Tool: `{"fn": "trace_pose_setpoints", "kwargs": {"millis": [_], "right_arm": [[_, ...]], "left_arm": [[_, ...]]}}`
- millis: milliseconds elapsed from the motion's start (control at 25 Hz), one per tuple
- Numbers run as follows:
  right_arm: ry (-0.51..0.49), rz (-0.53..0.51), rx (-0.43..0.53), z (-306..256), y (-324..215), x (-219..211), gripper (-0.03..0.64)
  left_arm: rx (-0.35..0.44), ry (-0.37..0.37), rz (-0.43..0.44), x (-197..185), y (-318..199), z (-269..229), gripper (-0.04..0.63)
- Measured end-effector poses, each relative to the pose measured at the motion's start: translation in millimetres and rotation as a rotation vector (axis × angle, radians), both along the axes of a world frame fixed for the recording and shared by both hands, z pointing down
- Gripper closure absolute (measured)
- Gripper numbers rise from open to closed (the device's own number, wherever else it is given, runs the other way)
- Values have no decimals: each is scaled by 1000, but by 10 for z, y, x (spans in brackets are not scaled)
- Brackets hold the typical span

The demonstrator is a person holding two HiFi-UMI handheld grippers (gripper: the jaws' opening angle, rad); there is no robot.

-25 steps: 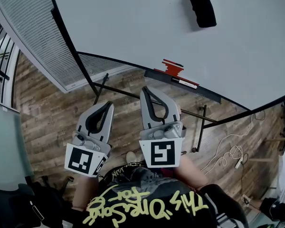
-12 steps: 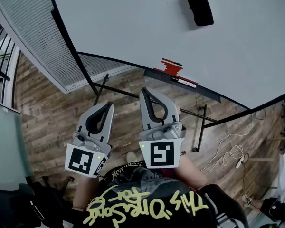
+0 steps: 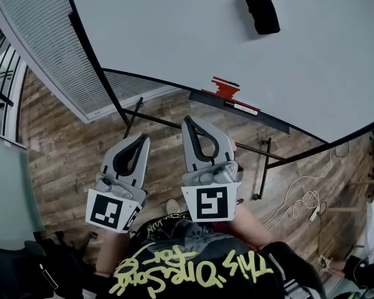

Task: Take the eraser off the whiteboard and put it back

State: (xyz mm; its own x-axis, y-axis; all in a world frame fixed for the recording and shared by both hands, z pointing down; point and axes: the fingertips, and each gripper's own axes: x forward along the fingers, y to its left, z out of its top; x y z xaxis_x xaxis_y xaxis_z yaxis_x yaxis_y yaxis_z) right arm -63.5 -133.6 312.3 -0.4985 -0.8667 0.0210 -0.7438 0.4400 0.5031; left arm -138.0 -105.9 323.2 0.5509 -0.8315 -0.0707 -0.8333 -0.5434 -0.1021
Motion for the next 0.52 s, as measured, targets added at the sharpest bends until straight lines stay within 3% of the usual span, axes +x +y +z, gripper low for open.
{"fn": "trace_pose_setpoints", "kwargs": {"millis": [520], "right_arm": [[3, 2, 0, -16, -5, -44, 609]], "left_arm": [[1, 2, 7, -34, -22, -6, 588]]}}
